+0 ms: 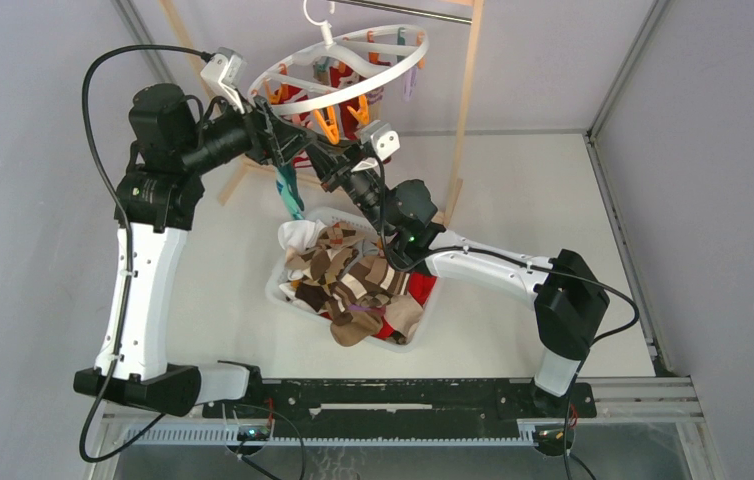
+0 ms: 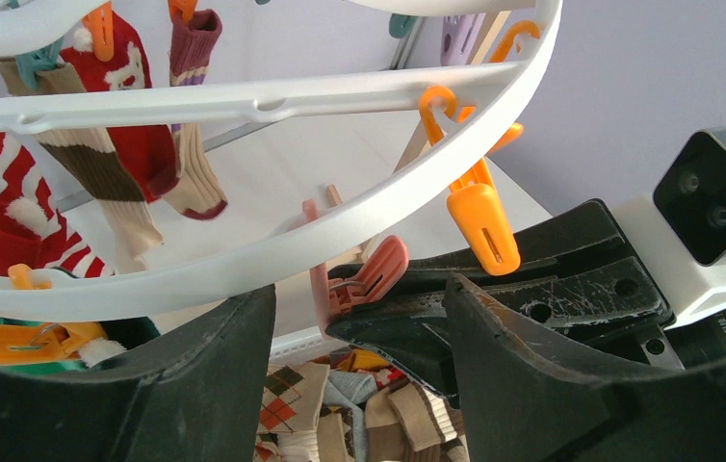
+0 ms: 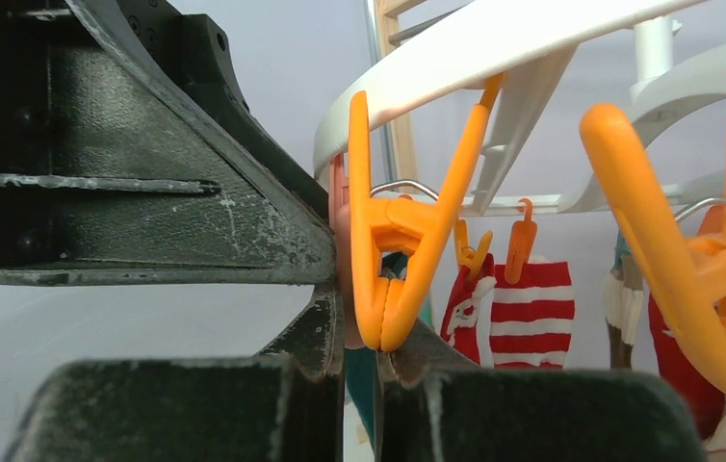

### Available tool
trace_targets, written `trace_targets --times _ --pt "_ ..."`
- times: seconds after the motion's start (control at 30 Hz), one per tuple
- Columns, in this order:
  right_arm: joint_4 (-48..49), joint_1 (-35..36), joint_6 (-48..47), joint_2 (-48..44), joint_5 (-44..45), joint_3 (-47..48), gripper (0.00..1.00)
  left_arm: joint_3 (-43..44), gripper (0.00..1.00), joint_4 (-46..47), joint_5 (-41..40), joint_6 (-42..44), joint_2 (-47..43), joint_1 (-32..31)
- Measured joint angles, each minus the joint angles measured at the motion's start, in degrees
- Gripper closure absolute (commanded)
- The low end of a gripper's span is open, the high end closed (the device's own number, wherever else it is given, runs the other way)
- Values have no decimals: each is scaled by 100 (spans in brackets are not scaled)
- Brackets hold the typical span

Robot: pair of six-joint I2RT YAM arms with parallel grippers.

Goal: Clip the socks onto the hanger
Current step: Open the clamp at the hanger.

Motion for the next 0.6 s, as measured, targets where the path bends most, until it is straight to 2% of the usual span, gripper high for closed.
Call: trace_targets --times 0.13,0.27,0.33,0.4,0.53,0.57,0.6 --pt "-33 -4 -11 0 2 2 100 0 36 0 0 -2 66 -17" --pt "-55 -4 -17 0 2 2 100 0 44 7 -4 -4 107 -24" --pt "-57 -4 -17 0 2 2 100 0 52 26 -15 -4 111 -24" --pt "-57 -4 -15 0 2 2 98 0 64 57 -42 -2 114 -26" --pt "-118 -15 4 0 17 2 75 0 94 87 -116 35 116 -44" --pt "-125 -15 7 0 20 2 68 -2 98 94 -160 35 120 -46" --pt "-142 -15 22 -2 20 2 54 -4 100 87 -186 31 122 -44"
